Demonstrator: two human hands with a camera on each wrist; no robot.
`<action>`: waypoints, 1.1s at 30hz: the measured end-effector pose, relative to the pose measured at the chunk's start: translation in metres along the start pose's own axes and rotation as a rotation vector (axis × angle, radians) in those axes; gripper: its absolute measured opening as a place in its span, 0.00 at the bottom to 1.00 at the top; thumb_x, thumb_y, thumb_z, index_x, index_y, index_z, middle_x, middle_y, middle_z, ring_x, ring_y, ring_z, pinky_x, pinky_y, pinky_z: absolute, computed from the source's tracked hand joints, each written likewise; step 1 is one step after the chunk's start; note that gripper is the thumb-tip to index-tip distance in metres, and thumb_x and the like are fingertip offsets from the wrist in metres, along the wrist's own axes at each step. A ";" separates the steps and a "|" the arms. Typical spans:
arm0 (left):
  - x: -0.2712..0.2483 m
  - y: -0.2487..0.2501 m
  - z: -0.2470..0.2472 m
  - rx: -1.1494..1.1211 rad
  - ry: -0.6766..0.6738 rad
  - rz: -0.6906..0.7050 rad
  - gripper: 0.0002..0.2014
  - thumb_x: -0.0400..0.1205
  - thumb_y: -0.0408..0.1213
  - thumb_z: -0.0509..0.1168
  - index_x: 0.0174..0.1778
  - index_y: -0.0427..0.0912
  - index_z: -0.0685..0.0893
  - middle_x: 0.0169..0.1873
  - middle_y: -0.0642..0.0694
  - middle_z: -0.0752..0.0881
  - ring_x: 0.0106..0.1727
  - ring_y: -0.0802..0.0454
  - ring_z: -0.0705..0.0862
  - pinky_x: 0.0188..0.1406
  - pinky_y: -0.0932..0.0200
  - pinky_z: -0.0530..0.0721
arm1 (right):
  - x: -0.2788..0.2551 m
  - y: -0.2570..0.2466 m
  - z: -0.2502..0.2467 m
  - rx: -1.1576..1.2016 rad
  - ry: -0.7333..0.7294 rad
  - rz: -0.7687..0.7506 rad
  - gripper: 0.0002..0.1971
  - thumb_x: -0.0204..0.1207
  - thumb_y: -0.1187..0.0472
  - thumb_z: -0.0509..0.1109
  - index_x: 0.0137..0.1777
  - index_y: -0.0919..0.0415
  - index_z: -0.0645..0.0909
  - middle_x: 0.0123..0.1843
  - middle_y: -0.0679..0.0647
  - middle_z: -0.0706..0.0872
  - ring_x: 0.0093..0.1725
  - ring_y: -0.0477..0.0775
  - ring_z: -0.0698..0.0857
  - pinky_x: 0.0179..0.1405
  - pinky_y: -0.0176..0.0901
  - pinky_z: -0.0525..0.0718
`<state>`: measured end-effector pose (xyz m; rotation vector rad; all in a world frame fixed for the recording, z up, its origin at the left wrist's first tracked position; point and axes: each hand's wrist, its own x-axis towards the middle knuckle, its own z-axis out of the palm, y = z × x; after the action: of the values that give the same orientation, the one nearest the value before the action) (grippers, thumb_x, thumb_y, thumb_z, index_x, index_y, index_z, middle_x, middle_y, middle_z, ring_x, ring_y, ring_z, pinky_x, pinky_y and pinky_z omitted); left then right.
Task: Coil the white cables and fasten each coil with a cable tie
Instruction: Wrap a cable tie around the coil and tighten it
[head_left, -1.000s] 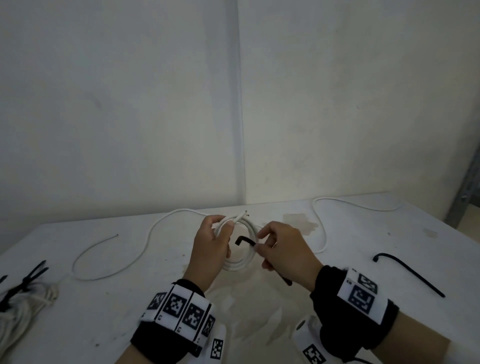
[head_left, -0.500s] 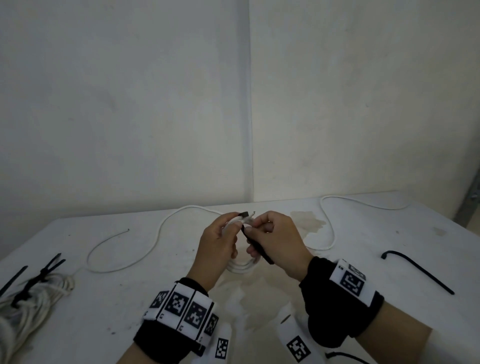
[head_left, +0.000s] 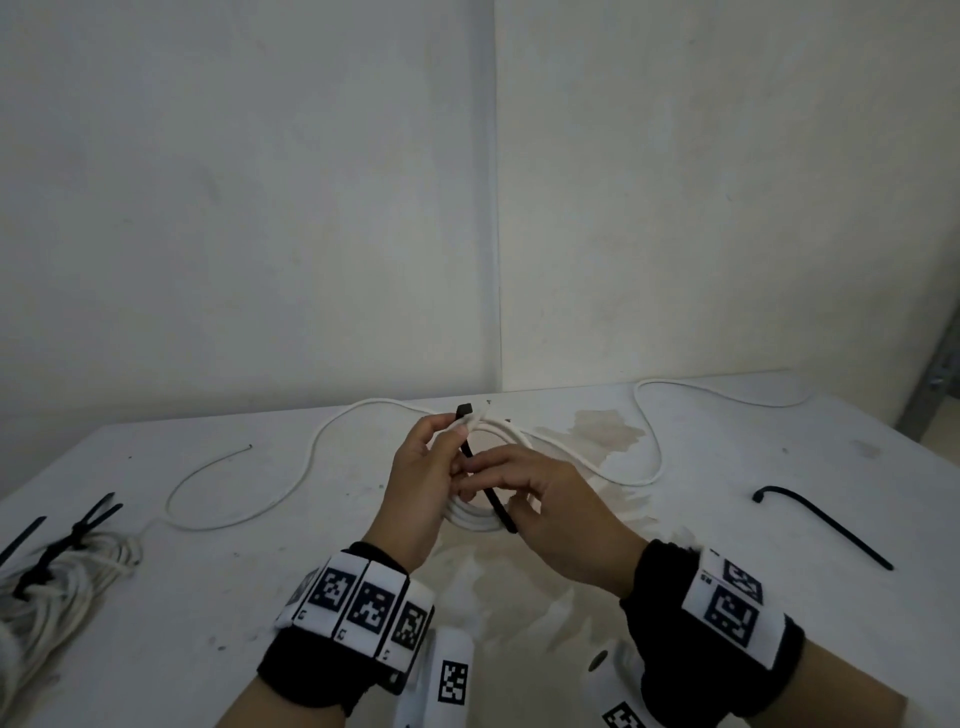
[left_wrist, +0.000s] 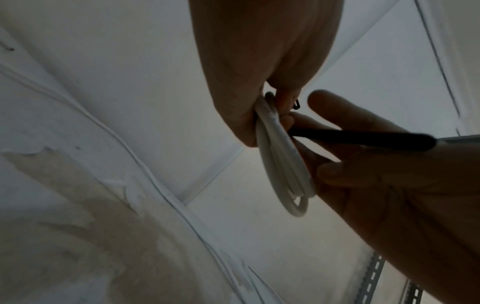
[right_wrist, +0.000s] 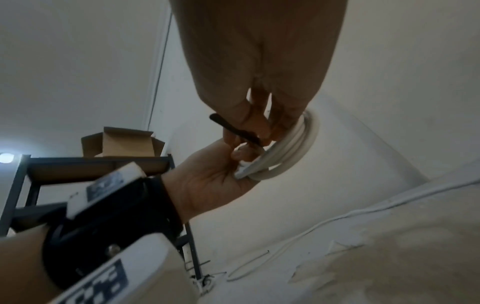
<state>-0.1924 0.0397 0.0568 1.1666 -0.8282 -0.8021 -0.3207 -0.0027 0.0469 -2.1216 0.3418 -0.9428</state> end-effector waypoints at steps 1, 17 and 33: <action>0.000 0.001 0.000 0.006 0.004 0.003 0.04 0.82 0.36 0.61 0.47 0.44 0.81 0.19 0.54 0.77 0.21 0.60 0.76 0.21 0.68 0.76 | 0.000 0.000 0.001 0.016 0.007 -0.005 0.25 0.64 0.81 0.56 0.51 0.61 0.88 0.55 0.36 0.83 0.59 0.34 0.81 0.59 0.24 0.76; 0.000 0.002 0.007 -0.009 -0.026 -0.006 0.05 0.84 0.34 0.56 0.45 0.43 0.76 0.23 0.48 0.75 0.30 0.51 0.71 0.20 0.64 0.71 | 0.019 -0.014 -0.004 0.305 0.198 0.118 0.11 0.76 0.72 0.67 0.36 0.57 0.82 0.35 0.54 0.86 0.31 0.38 0.82 0.36 0.28 0.79; -0.005 -0.002 0.012 0.036 -0.063 0.006 0.16 0.86 0.49 0.52 0.42 0.40 0.72 0.20 0.53 0.71 0.28 0.50 0.69 0.21 0.62 0.71 | 0.018 -0.025 -0.008 0.248 0.155 0.202 0.09 0.79 0.68 0.64 0.37 0.65 0.80 0.30 0.54 0.83 0.24 0.42 0.77 0.28 0.29 0.77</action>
<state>-0.2052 0.0382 0.0563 1.1754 -0.9008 -0.8252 -0.3157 0.0001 0.0778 -1.7585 0.4813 -0.9790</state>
